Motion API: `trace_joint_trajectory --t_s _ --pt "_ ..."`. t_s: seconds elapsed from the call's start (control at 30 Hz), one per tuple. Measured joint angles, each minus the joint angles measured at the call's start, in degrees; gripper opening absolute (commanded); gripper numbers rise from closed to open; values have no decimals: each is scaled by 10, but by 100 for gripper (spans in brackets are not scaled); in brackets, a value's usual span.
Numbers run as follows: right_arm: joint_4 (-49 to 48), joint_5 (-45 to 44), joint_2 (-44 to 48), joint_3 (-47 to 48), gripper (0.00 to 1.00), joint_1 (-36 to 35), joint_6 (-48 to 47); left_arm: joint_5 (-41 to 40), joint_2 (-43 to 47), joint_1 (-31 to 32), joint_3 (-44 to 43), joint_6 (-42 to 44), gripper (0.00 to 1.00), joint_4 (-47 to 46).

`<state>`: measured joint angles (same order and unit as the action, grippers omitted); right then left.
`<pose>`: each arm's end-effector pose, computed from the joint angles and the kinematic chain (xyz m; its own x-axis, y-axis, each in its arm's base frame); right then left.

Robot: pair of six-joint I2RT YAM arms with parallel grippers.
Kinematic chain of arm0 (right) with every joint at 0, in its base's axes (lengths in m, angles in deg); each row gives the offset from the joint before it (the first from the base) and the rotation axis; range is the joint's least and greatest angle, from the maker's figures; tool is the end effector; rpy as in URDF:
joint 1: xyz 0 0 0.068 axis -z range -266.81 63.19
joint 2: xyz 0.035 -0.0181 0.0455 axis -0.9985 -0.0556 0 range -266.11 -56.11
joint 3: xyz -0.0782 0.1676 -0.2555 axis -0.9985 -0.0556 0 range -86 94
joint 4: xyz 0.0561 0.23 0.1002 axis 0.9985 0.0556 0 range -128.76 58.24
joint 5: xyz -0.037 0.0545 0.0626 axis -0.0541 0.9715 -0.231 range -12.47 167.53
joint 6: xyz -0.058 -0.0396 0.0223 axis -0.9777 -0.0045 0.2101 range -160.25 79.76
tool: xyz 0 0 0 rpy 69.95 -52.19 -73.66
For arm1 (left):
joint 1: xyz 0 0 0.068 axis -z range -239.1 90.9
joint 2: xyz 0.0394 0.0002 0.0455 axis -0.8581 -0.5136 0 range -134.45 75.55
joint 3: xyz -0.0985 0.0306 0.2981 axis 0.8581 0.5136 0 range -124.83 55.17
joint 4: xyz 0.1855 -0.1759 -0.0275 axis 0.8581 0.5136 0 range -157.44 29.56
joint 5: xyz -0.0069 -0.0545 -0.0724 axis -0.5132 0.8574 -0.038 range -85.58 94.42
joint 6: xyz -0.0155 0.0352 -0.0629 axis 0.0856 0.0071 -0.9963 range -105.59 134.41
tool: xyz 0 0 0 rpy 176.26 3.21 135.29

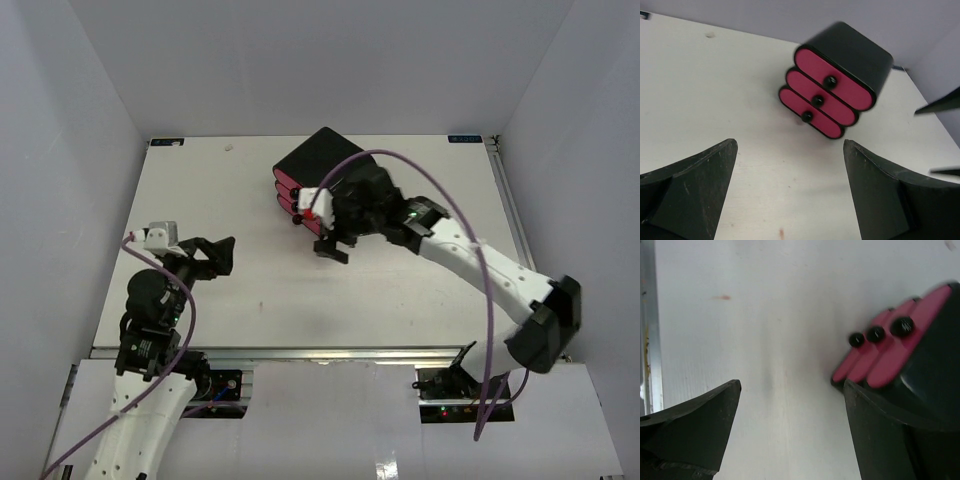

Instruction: Organize the makeup

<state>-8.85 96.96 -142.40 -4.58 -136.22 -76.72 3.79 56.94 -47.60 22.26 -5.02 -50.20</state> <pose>0.2142 0.2815 0.3848 0.2330 -0.5897 -0.7733 -0.9395 0.0690 -0.3357 0.0803 -0.0156 0.3221 -0.1101 -0.3170 -0.9420 0.1611 0.9295 -0.3317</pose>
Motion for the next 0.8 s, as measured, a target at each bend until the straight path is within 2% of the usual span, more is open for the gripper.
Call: trace_joint_trajectory --t_s 0.17,0.3,0.43,0.57,0.8 --pt "-7 40 141 -82 90 175 20 140 -77 9 7 3 98 -34" --pt "-54 15 247 -193 91 306 66 234 -149 12 3 -7 98 -59" --pt "-95 -14 339 -300 92 419 134 302 -262 15 -32 -19 98 -76" --pt "-129 -21 349 -349 90 511 195 328 -339 18 -63 -20 98 -85" --pt "-156 -55 313 -398 90 564 241 323 -349 21 -66 -1 98 -96"
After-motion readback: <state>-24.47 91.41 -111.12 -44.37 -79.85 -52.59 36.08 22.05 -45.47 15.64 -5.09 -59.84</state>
